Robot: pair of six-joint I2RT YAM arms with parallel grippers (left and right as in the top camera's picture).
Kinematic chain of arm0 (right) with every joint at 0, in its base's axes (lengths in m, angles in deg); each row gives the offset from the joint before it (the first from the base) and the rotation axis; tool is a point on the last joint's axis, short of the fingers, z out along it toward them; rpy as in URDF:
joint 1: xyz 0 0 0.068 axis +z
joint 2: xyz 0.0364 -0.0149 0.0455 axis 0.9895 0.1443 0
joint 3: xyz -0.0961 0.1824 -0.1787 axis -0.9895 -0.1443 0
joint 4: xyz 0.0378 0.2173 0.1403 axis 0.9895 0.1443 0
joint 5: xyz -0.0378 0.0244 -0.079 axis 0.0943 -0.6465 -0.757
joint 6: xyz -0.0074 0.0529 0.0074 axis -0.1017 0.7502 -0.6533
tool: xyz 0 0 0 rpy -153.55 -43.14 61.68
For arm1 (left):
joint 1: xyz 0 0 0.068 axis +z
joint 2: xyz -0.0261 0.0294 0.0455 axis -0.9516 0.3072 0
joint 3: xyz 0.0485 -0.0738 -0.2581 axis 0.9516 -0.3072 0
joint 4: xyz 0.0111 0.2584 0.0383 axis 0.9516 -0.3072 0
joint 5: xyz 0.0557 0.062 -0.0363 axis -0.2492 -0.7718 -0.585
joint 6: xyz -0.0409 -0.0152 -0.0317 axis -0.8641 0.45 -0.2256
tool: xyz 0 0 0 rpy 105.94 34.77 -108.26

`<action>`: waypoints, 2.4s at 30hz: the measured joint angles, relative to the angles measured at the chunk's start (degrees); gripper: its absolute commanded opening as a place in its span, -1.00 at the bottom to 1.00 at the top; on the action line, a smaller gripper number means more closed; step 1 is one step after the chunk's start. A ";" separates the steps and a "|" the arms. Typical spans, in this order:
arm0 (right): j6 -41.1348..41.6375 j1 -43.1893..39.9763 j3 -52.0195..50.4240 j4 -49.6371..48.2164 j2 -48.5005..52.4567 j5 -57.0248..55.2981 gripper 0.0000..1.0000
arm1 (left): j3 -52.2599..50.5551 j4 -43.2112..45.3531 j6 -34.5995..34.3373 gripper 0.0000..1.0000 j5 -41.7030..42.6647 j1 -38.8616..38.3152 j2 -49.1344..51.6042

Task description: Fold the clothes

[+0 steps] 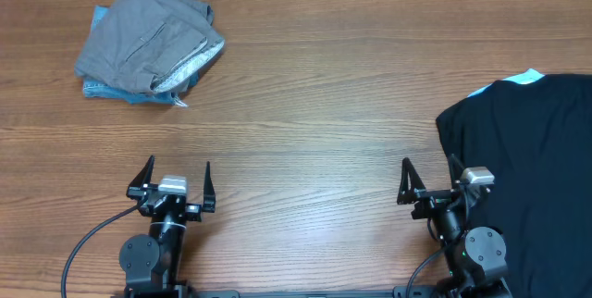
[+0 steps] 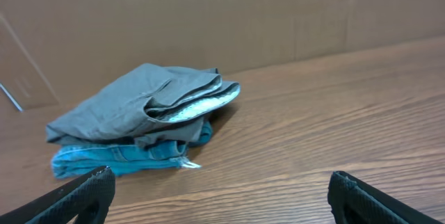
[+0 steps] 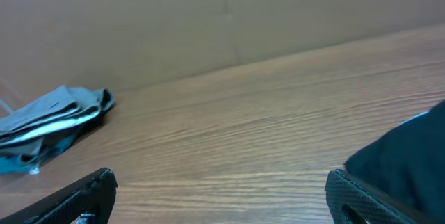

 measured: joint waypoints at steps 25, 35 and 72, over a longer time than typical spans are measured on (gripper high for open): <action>7.28 -2.25 58.01 42.80 52.04 6.84 1.00 | 57.44 -36.68 -11.47 1.00 9.18 0.00 42.71; 6.10 -6.91 69.61 43.23 79.38 6.82 1.00 | 76.06 -49.77 -10.84 1.00 18.64 0.00 61.26; 9.79 -29.68 64.83 35.08 105.24 4.74 -0.64 | 76.26 -62.05 -9.99 1.00 20.31 0.00 74.53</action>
